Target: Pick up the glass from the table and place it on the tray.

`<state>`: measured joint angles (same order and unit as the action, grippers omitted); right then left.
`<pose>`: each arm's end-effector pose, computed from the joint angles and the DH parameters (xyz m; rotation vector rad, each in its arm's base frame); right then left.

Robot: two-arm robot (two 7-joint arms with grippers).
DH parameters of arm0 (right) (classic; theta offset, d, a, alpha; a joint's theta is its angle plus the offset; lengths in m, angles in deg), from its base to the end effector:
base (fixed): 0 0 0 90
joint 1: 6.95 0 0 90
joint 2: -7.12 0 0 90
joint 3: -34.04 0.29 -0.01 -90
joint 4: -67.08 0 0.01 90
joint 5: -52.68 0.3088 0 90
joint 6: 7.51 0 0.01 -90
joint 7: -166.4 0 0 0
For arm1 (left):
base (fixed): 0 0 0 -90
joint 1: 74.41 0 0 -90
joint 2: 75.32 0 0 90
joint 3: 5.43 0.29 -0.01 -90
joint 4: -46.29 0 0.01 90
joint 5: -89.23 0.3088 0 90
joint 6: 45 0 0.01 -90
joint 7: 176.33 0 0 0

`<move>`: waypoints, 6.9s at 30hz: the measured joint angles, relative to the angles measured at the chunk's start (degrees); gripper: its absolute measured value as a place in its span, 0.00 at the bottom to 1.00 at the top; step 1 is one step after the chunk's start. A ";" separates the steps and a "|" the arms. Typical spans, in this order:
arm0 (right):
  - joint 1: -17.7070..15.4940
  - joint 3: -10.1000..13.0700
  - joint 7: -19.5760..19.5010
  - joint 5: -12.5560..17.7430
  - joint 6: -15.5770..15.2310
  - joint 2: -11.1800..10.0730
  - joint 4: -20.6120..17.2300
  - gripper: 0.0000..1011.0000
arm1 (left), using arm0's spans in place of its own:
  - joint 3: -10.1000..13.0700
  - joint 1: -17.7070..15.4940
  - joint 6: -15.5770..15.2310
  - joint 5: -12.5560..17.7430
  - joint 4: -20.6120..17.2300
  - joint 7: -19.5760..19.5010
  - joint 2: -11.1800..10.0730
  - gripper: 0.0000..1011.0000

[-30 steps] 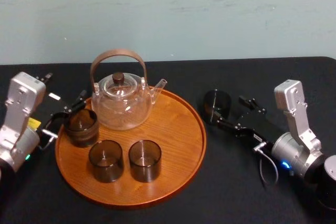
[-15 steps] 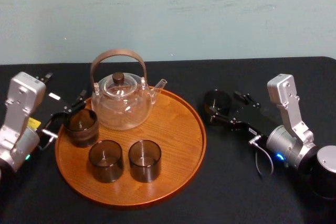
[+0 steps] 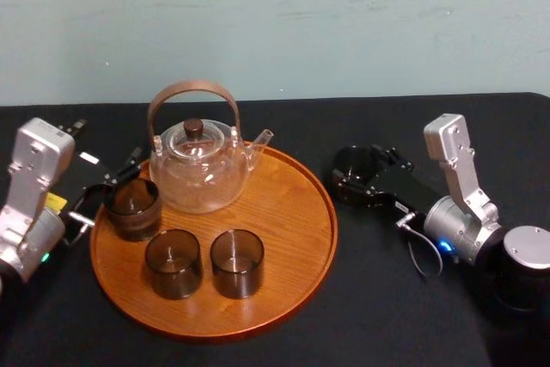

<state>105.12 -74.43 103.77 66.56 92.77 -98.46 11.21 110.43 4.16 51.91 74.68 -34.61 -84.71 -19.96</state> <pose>0.4174 -0.0460 -0.3497 -0.1691 0.0040 -0.9542 0.3581 0.0827 -0.3023 0.3043 -0.2850 1.2480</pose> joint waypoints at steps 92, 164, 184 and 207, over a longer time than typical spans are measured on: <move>-3.85 -0.78 1.08 1.59 -0.16 -2.39 -10.49 0.90 | 0.00 0.00 0.00 0.00 0.00 0.00 0.00 0.99; -0.55 -8.66 4.12 0.81 1.14 1.24 -6.26 0.90 | 0.00 0.00 0.00 0.00 0.00 0.00 0.00 0.99; -0.09 -9.03 4.08 0.18 1.64 1.88 -4.67 0.90 | 0.00 0.00 0.00 0.00 0.00 0.00 0.00 0.99; 0.01 -8.94 3.60 -0.14 1.49 2.38 -3.50 0.91 | 0.00 0.00 0.00 0.00 0.00 0.00 0.00 0.99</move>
<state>105.13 -83.37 107.36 66.43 94.26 -96.08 7.71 110.43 4.16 51.91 74.68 -34.61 -84.71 -19.96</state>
